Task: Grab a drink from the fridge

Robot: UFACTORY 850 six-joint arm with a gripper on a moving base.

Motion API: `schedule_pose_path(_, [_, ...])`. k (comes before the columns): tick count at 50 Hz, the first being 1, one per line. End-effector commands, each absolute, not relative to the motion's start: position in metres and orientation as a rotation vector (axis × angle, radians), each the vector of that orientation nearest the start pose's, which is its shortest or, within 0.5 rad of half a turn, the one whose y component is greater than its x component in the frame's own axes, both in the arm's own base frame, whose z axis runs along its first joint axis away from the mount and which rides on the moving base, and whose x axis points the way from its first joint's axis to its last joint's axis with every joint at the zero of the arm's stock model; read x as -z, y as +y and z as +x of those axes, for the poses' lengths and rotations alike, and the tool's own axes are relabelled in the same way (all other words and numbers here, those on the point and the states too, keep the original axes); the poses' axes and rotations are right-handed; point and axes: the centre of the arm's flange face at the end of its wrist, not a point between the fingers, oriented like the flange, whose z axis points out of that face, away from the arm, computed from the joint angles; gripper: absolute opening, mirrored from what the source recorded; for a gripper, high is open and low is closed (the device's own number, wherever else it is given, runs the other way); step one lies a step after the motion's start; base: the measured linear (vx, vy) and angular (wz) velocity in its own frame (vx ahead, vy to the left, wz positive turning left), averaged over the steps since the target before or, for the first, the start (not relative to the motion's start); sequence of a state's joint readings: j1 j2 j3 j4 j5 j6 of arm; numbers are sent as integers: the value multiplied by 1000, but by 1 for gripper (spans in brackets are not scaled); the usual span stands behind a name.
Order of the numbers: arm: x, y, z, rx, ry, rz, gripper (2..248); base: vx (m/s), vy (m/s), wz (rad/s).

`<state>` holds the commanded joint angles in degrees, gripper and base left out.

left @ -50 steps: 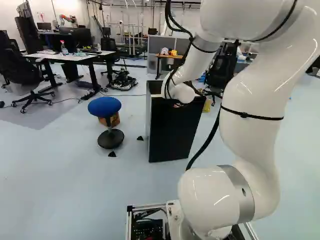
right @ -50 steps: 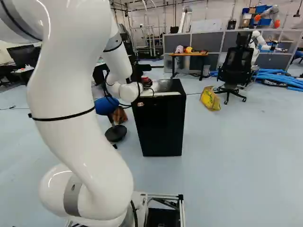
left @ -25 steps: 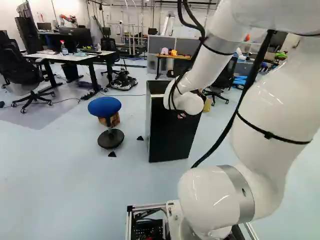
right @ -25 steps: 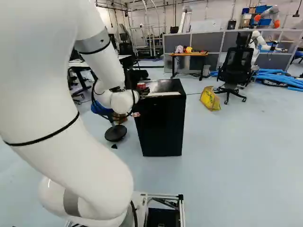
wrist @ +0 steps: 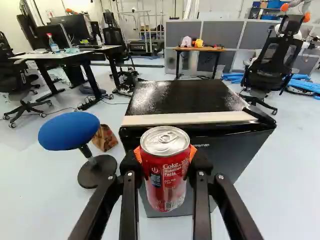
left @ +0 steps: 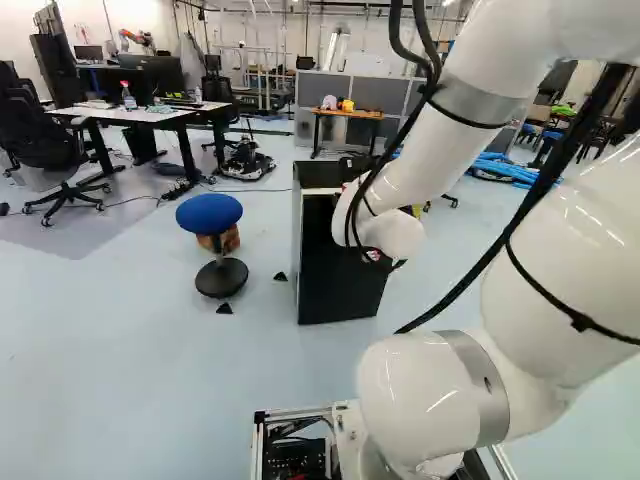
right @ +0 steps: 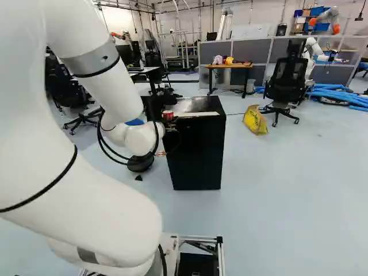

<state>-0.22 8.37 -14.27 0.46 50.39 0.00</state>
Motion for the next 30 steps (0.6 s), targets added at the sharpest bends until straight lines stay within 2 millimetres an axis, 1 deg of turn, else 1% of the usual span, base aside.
schedule_pose_path(14, [-379, -1, 303, 1850, 9, -2542, 100, 0, 0, 0])
schedule_pose_path(30, [-370, 0, 282, 1834, 3, -2552, 100, 0, 0, 0])
